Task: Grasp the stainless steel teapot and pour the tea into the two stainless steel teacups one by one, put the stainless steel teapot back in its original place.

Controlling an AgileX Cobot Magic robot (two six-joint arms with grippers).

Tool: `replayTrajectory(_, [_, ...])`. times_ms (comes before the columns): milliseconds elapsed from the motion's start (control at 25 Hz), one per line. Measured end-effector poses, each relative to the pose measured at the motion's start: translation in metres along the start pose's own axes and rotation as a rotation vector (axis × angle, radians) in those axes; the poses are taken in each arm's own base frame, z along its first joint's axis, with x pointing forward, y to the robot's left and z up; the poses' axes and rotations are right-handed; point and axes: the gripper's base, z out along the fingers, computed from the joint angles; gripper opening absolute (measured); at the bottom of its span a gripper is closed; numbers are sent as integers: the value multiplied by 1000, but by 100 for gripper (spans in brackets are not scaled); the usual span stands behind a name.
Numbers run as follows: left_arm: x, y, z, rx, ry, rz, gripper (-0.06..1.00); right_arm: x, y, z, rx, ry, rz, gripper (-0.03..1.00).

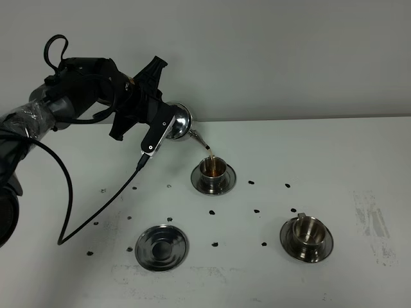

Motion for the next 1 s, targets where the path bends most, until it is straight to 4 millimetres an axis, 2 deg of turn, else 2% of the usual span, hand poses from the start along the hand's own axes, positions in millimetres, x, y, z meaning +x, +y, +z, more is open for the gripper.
replayTrajectory(1000, [-3,4,0,-20,14,28,26,0,0,0,0,0,0,56])
